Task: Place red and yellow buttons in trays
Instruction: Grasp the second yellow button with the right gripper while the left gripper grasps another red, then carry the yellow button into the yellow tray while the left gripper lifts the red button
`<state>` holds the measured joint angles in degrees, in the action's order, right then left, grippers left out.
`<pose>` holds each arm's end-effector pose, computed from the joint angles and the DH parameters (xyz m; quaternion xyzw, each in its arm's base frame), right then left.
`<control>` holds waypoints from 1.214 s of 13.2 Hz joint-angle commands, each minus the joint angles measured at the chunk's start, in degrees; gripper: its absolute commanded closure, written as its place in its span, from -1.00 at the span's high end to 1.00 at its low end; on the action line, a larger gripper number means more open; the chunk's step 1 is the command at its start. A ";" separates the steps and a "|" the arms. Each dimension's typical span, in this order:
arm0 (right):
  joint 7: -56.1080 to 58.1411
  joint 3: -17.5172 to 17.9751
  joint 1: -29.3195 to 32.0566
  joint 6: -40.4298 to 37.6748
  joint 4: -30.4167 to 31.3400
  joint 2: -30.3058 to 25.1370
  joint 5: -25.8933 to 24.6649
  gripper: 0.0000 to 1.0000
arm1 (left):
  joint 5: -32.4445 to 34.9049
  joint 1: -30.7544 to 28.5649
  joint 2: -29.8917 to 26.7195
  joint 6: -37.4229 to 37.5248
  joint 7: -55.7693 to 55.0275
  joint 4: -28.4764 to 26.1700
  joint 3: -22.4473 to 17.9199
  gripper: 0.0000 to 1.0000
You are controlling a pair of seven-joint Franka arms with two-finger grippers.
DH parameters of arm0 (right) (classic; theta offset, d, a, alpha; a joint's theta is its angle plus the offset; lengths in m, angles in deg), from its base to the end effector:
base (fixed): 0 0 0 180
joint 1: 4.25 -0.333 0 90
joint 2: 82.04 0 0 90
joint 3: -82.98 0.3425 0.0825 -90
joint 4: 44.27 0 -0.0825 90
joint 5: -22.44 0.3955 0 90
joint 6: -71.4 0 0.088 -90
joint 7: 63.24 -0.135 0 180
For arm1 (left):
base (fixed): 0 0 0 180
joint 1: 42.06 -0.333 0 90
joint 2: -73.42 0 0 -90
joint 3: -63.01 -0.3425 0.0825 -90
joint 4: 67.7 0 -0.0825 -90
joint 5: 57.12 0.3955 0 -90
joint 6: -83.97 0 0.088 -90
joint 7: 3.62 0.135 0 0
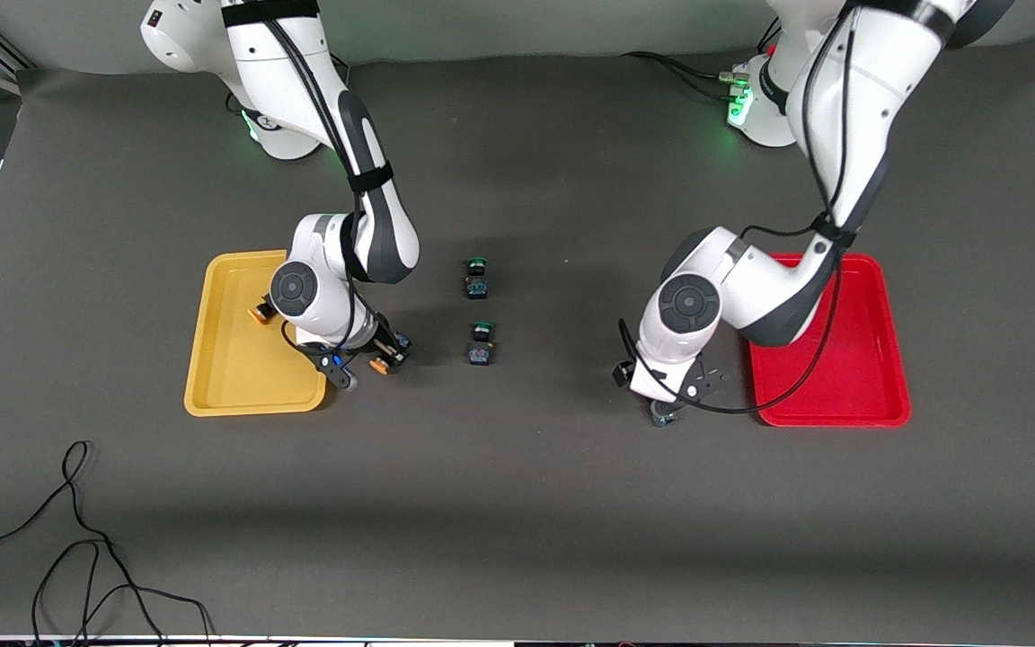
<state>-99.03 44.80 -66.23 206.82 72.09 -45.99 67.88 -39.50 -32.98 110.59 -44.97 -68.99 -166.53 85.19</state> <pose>0.5419 0.2605 0.1665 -0.9294 0.3612 0.0624 0.0432 0.6031 -0.3232 0.2105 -0.9736 -0.2263 0.0208 0.0228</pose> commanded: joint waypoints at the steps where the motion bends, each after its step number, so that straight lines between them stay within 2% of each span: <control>1: 2.05 -3.11 3.25 -10.40 -3.58 -4.48 -1.82 -0.84 | 1.36 0.24 2.80 0.18 -0.99 5.13 -2.48 0.99; 2: 2.14 -3.83 5.35 -13.76 -4.73 -6.85 -6.28 -0.84 | 1.45 0.32 4.12 0.10 -0.99 6.02 -2.75 0.98; 4: 2.92 -3.40 10.62 -15.45 -4.22 -12.47 -14.99 -0.84 | 2.06 0.76 5.62 0.10 -1.61 6.29 -2.93 0.98; 5: 5.63 -3.05 14.21 -17.29 -4.13 -14.76 -17.72 -0.84 | 1.98 0.77 6.23 0.10 -1.70 6.81 -2.93 0.96; 7: 12.74 -2.78 20.19 -20.46 -3.17 -17.32 -18.19 -0.84 | 1.89 0.77 7.99 0.18 -1.70 9.87 -2.93 0.95; 8: 15.29 -1.39 23.10 -20.29 -1.85 -18.03 -18.19 -0.83 | 1.63 0.68 9.30 0.18 -1.70 11.89 -2.93 0.94; 10: 17.16 7.10 32.57 -18.11 0.52 -18.12 -18.37 -0.82 | 2.06 0.85 10.89 0.18 -1.44 13.40 -2.93 0.83; 11: 18.04 11.76 37.06 -15.75 2.01 -18.12 -18.45 -0.82 | 2.94 0.77 10.81 0.45 -0.48 13.41 -2.93 0.37; 12: 18.13 14.77 39.28 -13.46 3.42 -18.12 -18.46 -0.82 | 3.64 0.59 10.72 0.71 -0.20 13.41 -2.93 -0.52; 13: 17.96 16.28 39.99 -11.52 4.22 -17.51 -18.37 -0.81 | 3.21 0.50 10.72 0.62 -0.29 13.41 -2.93 -1.00; 15: 18.05 20.75 43.32 -7.30 6.41 -17.07 -18.46 -0.79 | 3.21 0.59 10.55 0.97 -0.47 13.41 -2.93 -1.00; 16: 18.05 21.38 43.78 -6.42 6.77 -16.54 -18.46 -0.78 | 3.29 0.33 10.20 1.41 -0.20 13.49 -2.93 -1.00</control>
<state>-81.57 63.64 -24.55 198.02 77.46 -62.24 50.59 -37.30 -33.04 120.61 -45.17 -69.16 -154.71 82.53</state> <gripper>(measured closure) 0.590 0.639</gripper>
